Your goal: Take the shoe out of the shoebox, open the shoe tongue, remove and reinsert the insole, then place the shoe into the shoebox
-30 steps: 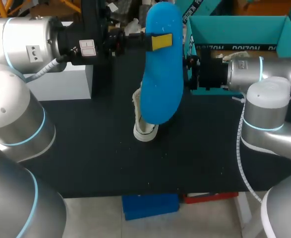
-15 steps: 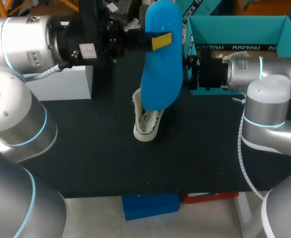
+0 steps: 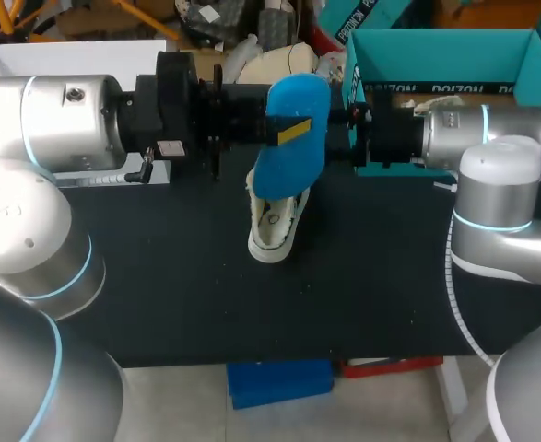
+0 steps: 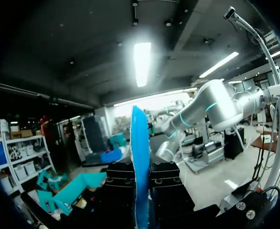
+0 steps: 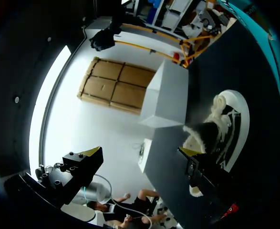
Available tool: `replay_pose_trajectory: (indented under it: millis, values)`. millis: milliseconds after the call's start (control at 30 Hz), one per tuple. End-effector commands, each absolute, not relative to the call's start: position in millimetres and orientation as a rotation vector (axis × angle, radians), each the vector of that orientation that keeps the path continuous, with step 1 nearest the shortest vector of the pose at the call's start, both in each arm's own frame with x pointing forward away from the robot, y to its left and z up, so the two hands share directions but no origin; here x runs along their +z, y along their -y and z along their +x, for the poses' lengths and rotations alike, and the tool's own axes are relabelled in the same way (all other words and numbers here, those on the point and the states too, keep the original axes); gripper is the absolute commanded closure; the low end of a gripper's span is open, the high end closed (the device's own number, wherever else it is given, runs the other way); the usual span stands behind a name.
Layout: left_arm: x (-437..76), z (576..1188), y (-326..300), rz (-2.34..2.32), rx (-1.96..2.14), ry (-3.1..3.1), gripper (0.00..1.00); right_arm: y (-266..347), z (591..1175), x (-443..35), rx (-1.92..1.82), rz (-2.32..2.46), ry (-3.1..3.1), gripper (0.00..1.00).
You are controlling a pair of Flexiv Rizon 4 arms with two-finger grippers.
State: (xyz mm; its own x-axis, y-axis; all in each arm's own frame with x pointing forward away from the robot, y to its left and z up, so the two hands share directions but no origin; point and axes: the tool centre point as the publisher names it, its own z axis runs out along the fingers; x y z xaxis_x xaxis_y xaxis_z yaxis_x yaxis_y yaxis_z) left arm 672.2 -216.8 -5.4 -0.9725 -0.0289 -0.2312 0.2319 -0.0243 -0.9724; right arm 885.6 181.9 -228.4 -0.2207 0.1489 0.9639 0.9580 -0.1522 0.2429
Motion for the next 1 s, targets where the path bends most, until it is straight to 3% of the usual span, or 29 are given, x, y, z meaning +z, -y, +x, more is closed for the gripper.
replay_pose_trajectory:
  millis: [33, 400, 633, 1000]
  values:
    - [-5, 669, 215, 0.211, -2.107, -2.059, 1.0, -183, 885, -229, -1.452, -1.318, 1.397, 0.0]
    - [-11, 655, 216, 0.33, -2.091, -1.969, 1.0, -183, 885, -229, -1.452, -1.318, 1.397, 0.0]
    - [-71, 627, 204, 0.449, -2.004, -1.9, 1.0, -183, 885, -229, -1.452, -1.318, 1.397, 0.0]
    - [-142, 632, 188, 0.637, -1.957, -1.701, 1.0, -183, 885, -229, -1.452, -1.318, 1.397, 0.0]
